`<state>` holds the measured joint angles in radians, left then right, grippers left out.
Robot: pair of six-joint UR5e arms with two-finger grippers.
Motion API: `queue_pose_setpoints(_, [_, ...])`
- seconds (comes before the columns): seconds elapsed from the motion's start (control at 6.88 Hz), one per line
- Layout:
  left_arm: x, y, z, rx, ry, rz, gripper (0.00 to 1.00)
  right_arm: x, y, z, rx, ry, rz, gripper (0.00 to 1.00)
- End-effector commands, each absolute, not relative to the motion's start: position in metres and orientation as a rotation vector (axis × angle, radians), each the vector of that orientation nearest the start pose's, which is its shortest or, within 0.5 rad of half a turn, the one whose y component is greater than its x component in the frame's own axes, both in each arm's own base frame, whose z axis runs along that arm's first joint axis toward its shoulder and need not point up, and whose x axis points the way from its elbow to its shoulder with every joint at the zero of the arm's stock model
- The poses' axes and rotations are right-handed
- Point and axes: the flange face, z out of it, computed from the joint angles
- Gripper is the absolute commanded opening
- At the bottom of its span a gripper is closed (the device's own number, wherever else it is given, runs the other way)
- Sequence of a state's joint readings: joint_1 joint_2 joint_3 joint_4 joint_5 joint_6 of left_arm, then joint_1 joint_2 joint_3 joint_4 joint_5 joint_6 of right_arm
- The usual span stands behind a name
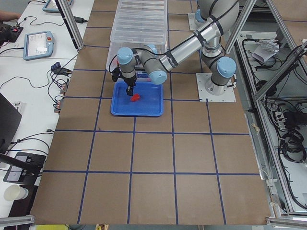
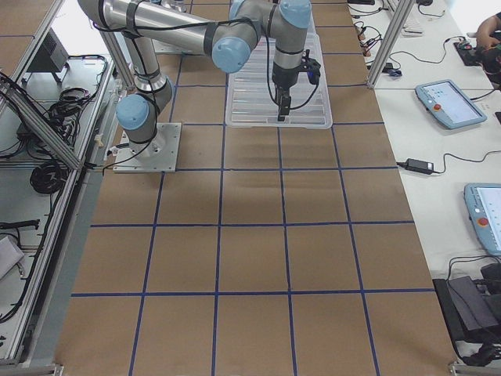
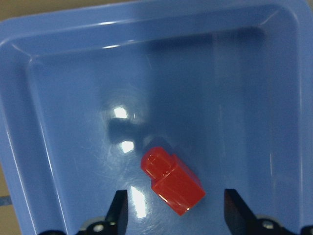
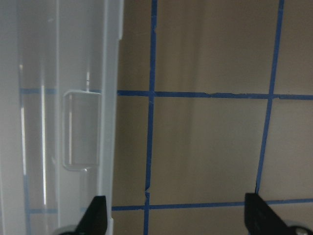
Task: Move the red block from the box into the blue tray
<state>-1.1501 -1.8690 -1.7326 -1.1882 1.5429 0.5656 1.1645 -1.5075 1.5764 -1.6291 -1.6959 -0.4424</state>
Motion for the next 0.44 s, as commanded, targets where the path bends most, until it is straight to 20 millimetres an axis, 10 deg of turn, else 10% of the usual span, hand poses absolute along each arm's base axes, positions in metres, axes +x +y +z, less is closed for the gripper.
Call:
queue_pose_setpoints(0.0, [0.052, -0.560, 0.371, 0.246, 3.190, 0.116, 0.85, -0.140, -0.514, 0.432, -0.068, 3.229, 0.190, 1.00])
queue_pose_setpoints(0.29, [-0.070, -0.542, 0.448, 0.156, 3.158, -0.029, 1.00, -0.156, -0.511, 0.390, -0.127, 3.242, 0.122, 1.00])
